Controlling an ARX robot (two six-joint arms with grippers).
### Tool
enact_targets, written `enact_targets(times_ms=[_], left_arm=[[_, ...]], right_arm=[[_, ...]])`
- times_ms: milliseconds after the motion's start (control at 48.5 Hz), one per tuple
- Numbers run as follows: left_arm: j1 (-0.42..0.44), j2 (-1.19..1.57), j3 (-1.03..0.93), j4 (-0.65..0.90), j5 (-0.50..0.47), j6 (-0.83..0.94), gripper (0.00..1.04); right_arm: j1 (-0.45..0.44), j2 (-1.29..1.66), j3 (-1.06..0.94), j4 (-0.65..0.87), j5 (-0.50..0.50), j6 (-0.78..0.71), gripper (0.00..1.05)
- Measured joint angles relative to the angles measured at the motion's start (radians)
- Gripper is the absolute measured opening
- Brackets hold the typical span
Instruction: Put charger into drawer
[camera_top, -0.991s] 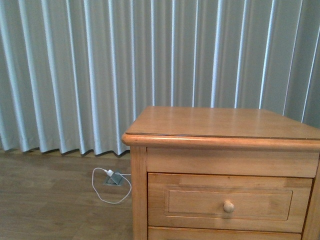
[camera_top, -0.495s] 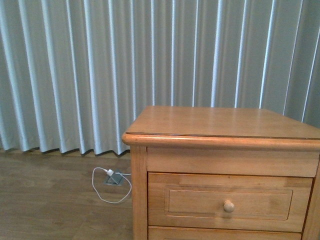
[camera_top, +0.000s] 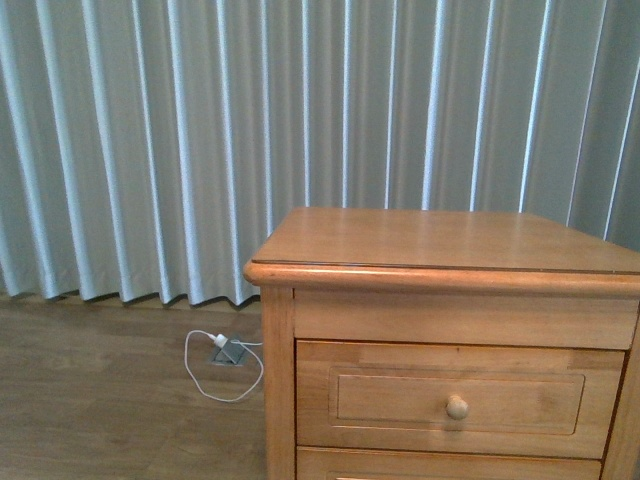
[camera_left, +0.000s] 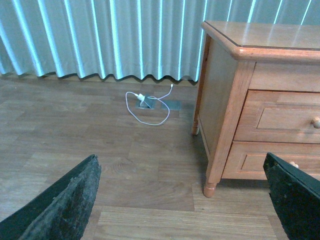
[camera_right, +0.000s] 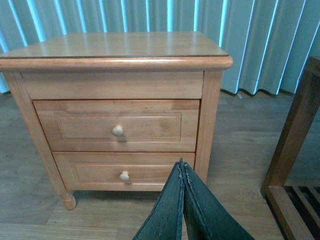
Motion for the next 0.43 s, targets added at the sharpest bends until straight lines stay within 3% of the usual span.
enact_targets(times_ms=[41, 227, 351, 433], left_arm=[[0.0, 0.0, 0.0, 0.0, 0.0, 0.0, 0.99], [0.0, 0.0, 0.0, 0.0, 0.0, 0.0, 0.99], [0.0, 0.0, 0.0, 0.0, 0.0, 0.0, 0.99], [0.0, 0.0, 0.0, 0.0, 0.0, 0.0, 0.99]], right_arm=[[0.0, 0.0, 0.0, 0.0, 0.0, -0.002, 0.03], [0.0, 0.0, 0.0, 0.0, 0.0, -0.001, 0.34], [0.0, 0.0, 0.0, 0.0, 0.0, -0.001, 0.64], [0.0, 0.0, 0.0, 0.0, 0.0, -0.001, 0.78]])
